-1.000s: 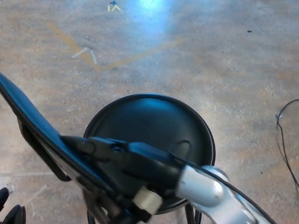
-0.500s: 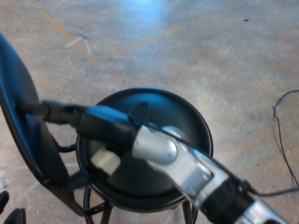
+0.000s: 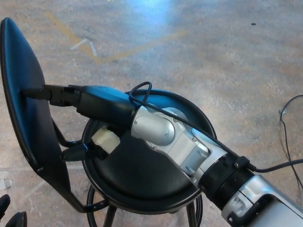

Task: Use the right hand to rotate the back of the chair to its left.

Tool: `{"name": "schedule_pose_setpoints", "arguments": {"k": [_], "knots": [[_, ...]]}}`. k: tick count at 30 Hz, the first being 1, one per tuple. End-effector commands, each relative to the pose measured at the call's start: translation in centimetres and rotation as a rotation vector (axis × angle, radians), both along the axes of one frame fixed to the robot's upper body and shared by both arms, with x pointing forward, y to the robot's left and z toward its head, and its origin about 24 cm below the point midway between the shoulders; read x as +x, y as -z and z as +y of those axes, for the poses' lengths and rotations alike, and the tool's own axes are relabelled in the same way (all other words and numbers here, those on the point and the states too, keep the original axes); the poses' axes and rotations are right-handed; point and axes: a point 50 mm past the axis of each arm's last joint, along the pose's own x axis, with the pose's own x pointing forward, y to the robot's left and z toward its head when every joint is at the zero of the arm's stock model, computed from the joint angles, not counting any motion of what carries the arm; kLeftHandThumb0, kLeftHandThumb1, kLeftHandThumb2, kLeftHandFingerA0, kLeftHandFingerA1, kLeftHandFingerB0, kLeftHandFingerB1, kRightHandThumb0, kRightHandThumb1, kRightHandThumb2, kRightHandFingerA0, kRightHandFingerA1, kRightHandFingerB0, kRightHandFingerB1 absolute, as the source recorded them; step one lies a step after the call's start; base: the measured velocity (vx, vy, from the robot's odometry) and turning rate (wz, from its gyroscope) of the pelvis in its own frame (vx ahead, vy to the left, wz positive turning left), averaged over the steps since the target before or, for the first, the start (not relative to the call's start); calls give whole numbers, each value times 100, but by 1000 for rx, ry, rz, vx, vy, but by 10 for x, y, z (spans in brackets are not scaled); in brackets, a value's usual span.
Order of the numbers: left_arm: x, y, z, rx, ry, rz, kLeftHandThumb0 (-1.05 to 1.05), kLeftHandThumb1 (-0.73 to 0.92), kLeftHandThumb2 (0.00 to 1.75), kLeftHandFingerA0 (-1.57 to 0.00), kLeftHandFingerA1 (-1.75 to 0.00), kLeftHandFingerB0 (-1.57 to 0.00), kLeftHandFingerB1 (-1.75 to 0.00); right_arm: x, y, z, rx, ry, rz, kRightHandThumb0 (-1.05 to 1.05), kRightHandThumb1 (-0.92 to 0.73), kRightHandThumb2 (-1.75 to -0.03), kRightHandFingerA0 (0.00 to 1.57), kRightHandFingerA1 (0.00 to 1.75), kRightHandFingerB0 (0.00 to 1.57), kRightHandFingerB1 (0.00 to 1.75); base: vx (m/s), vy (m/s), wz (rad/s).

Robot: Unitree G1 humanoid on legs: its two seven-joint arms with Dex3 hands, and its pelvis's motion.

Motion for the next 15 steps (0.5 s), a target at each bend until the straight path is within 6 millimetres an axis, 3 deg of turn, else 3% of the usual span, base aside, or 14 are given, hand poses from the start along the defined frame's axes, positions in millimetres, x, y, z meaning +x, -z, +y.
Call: {"name": "schedule_pose_setpoints", "arguments": {"k": [1, 8, 10, 13, 14, 15], "knots": [[-11, 8, 0, -15, -2, 64, -86, 58, 58, -30, -45, -38, -38, -31, -27, 38, 175, -156, -40, -87, -57, -90, 11, 28, 12, 11, 0, 0, 0], [-13, 8, 1, -8, 0, 69, -86, 59, 59, -30, -45, -38, -37, -35, -17, -5, 209, -130, -66, -85, -56, -90, 11, 29, 11, 15, 0, 0, 0], [-15, 9, 0, -6, -3, 74, -86, 59, 59, -30, -45, -38, -37, -41, -4, -42, 227, -105, -86, -85, -55, -89, 11, 25, 10, 12, 0, 0, 0], [-17, 10, 0, -10, -9, 77, -86, 58, 59, -30, -44, -38, -37, -50, 10, -78, 236, -62, -93, -86, -56, -89, 12, 26, 12, 11, 0, 0, 3], [-19, 10, 2, -9, -10, 80, -86, 58, 59, -30, -44, -38, -37, -52, 11, -80, 238, -59, -90, -86, -56, -89, 12, 26, 12, 11, 0, 0, 0], [-18, 10, 1, -8, -11, 81, -87, 59, 59, -31, -43, -38, -37, -58, 25, -117, 256, 29, -84, -86, -55, -90, 12, 28, 12, 12, 0, 0, 0]]}}
